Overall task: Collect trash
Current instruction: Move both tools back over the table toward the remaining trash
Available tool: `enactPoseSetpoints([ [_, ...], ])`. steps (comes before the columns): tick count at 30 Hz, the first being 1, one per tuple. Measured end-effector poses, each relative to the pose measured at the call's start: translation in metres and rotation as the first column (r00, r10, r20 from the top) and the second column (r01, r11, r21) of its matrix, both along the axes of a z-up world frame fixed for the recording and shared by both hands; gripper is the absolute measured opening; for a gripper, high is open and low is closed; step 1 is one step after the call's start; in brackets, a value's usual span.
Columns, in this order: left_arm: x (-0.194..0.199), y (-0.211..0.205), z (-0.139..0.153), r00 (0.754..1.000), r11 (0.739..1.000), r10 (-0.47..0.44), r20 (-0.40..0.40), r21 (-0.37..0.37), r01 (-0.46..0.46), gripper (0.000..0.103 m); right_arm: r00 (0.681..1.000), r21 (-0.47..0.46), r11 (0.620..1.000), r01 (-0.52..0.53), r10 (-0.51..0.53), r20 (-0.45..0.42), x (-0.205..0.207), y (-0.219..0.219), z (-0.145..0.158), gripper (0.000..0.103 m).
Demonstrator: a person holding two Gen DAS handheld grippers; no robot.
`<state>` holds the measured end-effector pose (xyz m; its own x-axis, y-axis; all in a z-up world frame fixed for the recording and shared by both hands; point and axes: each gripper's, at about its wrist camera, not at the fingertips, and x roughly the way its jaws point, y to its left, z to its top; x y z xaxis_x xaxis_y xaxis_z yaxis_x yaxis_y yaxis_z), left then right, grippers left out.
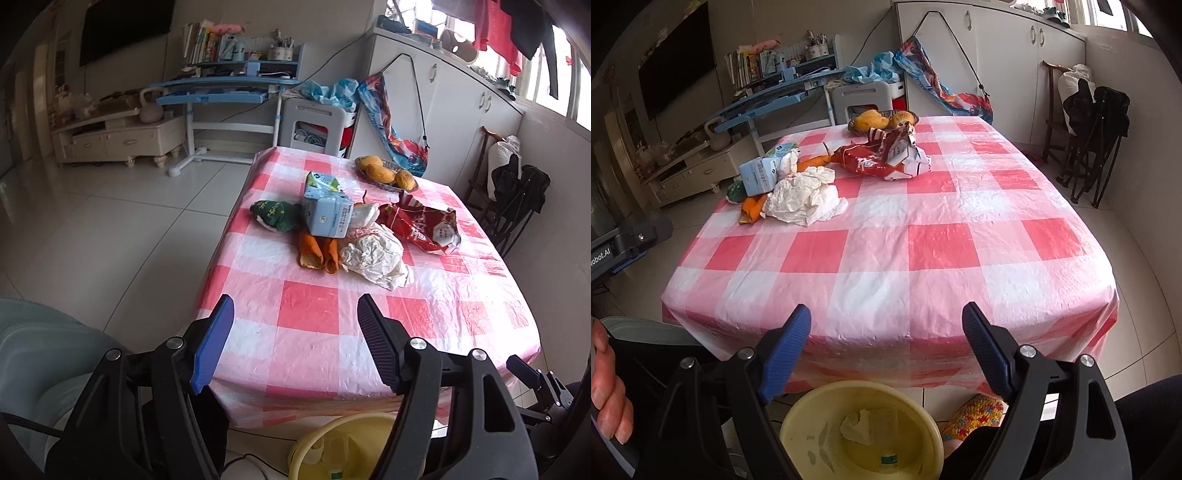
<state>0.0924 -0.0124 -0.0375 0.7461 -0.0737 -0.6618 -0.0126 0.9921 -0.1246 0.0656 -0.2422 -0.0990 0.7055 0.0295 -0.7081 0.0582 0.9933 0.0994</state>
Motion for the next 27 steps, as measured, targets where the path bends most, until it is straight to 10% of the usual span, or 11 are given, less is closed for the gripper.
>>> enactPoseSetpoints([
  [15, 0.009, 0.011, -0.011, 0.994, 0.986, -0.055, -0.090, -0.165, 0.039, 0.066, 0.993, 0.011, 0.993, -0.119, 0.119, -0.021, 0.036, 0.002, 0.010, 0.080],
  [27, 0.029, -0.009, -0.026, 0.977, 0.998, -0.046, -0.209, 0.029, 0.053, 0.067, 0.962, 0.103, 0.958, -0.266, 0.272, -0.042, 0.100, 0.001, 0.005, 0.073],
])
